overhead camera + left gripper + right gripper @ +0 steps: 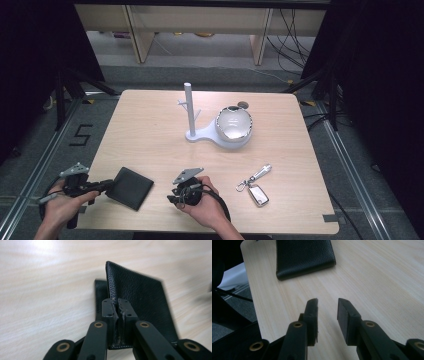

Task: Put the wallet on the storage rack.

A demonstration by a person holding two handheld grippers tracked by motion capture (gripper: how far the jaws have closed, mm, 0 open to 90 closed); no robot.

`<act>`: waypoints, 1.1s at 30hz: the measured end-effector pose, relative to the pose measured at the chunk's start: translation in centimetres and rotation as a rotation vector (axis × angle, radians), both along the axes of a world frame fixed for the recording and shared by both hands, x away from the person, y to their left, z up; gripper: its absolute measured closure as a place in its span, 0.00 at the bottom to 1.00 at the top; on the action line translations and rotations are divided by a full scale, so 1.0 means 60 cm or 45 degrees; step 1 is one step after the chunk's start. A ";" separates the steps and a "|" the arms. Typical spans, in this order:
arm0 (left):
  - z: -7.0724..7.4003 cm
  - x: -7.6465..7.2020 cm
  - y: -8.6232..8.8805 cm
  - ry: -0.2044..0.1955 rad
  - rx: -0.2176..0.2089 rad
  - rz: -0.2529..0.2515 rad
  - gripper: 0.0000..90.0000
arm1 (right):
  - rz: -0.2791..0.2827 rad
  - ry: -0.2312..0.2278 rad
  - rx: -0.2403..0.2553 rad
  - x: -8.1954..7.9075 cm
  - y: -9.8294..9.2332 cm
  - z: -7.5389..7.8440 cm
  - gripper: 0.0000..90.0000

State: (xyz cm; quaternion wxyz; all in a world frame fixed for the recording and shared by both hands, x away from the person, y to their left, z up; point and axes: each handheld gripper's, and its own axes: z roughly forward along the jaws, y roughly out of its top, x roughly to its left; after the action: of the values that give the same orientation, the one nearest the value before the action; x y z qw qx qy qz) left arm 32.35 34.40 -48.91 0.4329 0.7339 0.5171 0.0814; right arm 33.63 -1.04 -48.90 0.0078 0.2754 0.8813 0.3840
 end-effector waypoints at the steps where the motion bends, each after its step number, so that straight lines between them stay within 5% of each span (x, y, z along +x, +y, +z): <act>1: 0.003 -0.003 0.001 -0.023 -0.043 0.003 0.94 | -0.030 0.005 -0.003 -0.001 0.000 0.001 0.77; 6: 0.014 -0.015 0.002 -0.096 -0.205 -0.017 0.96 | -0.020 0.028 0.041 0.005 0.001 0.002 0.72; 16: 0.013 -0.012 0.000 -0.075 -0.273 0.011 0.96 | -0.030 0.035 0.051 0.007 0.006 0.000 0.69; 20: 0.016 -0.013 0.000 -0.065 -0.261 0.006 0.97 | -0.038 0.043 0.046 0.006 0.006 -0.001 0.69; 33: 0.068 -0.022 -0.029 -0.153 -0.381 -0.102 0.97 | -0.049 0.031 0.056 0.009 0.001 0.008 0.69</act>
State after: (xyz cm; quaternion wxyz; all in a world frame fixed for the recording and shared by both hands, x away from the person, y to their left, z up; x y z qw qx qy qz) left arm 31.04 32.69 -44.80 0.5706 0.6750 0.4668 0.0300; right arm 34.14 -0.98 -48.45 -0.0016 0.2971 0.8672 0.3995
